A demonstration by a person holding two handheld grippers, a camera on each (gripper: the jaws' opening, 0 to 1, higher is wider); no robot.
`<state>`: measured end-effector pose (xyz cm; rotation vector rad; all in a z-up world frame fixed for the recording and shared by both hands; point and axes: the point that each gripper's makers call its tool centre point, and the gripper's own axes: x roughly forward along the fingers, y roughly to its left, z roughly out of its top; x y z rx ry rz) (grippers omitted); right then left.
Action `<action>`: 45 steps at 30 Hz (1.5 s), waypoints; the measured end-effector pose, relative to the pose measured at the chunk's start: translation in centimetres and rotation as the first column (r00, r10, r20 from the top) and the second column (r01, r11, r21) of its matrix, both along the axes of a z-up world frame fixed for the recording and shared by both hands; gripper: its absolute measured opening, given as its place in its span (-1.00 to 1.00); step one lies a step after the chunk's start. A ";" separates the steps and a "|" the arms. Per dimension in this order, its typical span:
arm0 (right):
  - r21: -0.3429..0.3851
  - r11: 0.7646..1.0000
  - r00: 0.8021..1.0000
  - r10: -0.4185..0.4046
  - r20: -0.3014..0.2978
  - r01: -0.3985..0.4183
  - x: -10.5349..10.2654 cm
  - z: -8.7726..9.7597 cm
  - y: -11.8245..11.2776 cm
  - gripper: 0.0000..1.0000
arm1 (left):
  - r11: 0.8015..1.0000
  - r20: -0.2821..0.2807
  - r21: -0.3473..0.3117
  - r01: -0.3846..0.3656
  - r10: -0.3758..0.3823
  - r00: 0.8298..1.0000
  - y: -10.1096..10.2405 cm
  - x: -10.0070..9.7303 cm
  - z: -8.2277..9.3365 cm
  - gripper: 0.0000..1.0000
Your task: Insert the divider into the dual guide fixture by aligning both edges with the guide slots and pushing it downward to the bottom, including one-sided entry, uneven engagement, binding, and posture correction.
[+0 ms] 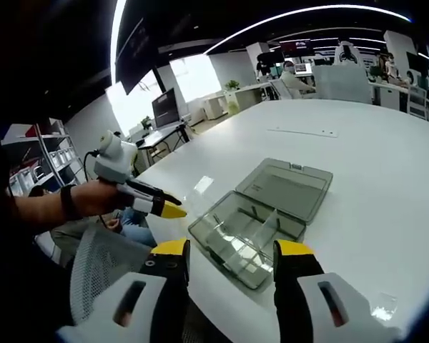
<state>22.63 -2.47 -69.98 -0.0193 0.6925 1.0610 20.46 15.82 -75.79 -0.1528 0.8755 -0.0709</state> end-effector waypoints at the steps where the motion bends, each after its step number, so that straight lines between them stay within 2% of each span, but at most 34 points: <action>1: 0.001 1.000 1.000 0.001 0.000 -0.001 0.0 0.0 0.0 -0.13 | 1.000 0.004 -0.002 0.000 0.000 1.000 0.0 0.1 0.2 -0.39; 16: 0.017 1.000 1.000 0.012 0.000 -0.012 -0.2 0.5 0.7 -0.15 | 0.999 0.066 -0.031 0.017 -0.015 0.998 -0.9 0.0 2.3 -0.39; 24: 0.033 0.999 1.000 0.012 -0.012 -0.012 -0.3 0.8 0.9 -0.25 | 0.998 0.079 -0.050 0.040 -0.035 0.996 -1.6 0.0 2.9 -0.39; 33: 0.053 0.999 1.000 0.007 -0.023 -0.005 -0.3 1.1 0.9 -0.28 | 0.994 0.112 -0.090 0.064 -0.053 0.992 -3.5 0.7 3.8 -0.39; 38: 0.064 0.998 1.000 0.004 -0.024 -0.002 -0.2 1.3 1.0 -0.30 | 0.991 0.129 -0.086 0.101 -0.089 0.988 -4.7 0.9 4.2 -0.39; 45: 0.079 0.997 1.000 -0.004 -0.029 0.007 0.0 1.6 1.0 -0.33 | 0.987 0.147 -0.103 0.125 -0.109 0.983 -5.4 1.1 4.6 -0.39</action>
